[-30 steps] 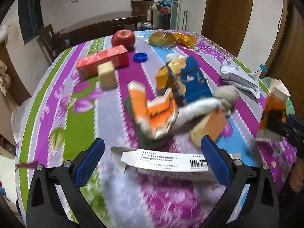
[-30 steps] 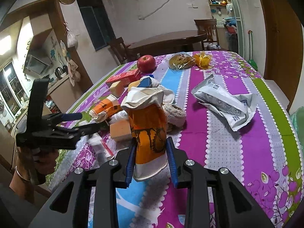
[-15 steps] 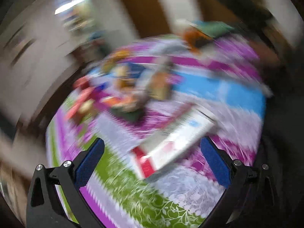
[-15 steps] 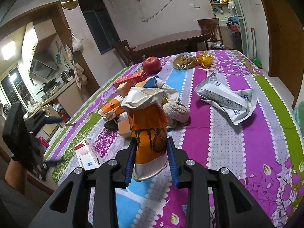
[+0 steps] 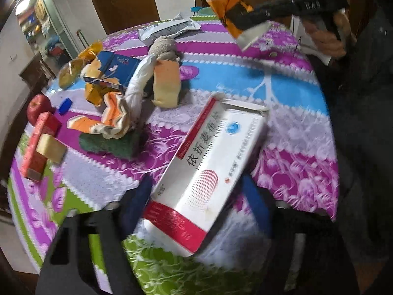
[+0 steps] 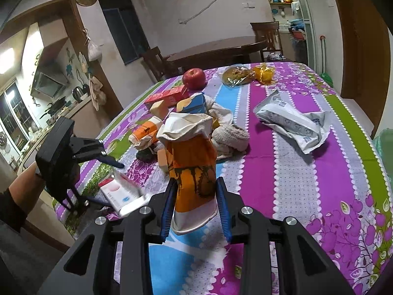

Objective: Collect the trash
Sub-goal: 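Grasp the white medicine box with the left gripper and lift it, then carry both items over the green bin and open both grippers to drop them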

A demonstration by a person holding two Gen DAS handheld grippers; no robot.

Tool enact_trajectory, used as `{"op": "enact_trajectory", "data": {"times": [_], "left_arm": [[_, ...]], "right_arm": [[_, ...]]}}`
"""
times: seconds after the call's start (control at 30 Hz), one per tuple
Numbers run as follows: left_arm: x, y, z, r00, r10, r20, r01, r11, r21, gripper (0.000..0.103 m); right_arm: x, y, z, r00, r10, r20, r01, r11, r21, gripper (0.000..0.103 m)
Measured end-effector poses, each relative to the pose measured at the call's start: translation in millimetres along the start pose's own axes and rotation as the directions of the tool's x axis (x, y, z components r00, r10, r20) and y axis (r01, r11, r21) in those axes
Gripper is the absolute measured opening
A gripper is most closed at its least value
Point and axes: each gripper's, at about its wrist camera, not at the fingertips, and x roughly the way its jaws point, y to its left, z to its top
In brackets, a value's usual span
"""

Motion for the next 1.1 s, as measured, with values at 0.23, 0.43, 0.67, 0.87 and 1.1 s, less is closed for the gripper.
{"op": "enact_trajectory", "data": {"times": [0.23, 0.43, 0.67, 0.87, 1.1], "left_arm": [[-16.7, -23.4, 2.7, 0.994, 0.101, 0.039, -0.097, 0.990, -0.102, 0.046], [-50.4, -35.6, 24.1, 0.952, 0.291, 0.094, -0.250, 0.917, -0.312, 0.046], [-42.7, -30.8, 101.0, 0.844, 0.536, -0.006, -0.480, 0.751, -0.453, 0.046], [-16.9, -28.7, 173.3, 0.826, 0.563, 0.022, -0.488, 0.734, -0.473, 0.045], [28.8, -43.7, 254.7, 0.838, 0.542, 0.063, -0.482, 0.790, -0.380, 0.045]], "right_arm": [[0.3, -4.8, -0.2, 1.000, -0.007, -0.003, 0.007, 1.000, -0.003, 0.033], [1.5, -17.4, -1.9, 1.000, -0.019, -0.003, 0.019, 1.000, 0.004, 0.032], [-24.3, -44.0, 8.5, 0.995, -0.079, 0.059, 0.078, 0.997, 0.018, 0.032], [-66.4, -80.2, 27.7, 0.978, -0.176, 0.110, 0.172, 0.984, 0.040, 0.032], [-128.0, -147.5, 48.7, 0.938, -0.327, 0.117, 0.313, 0.942, 0.120, 0.032]]}}
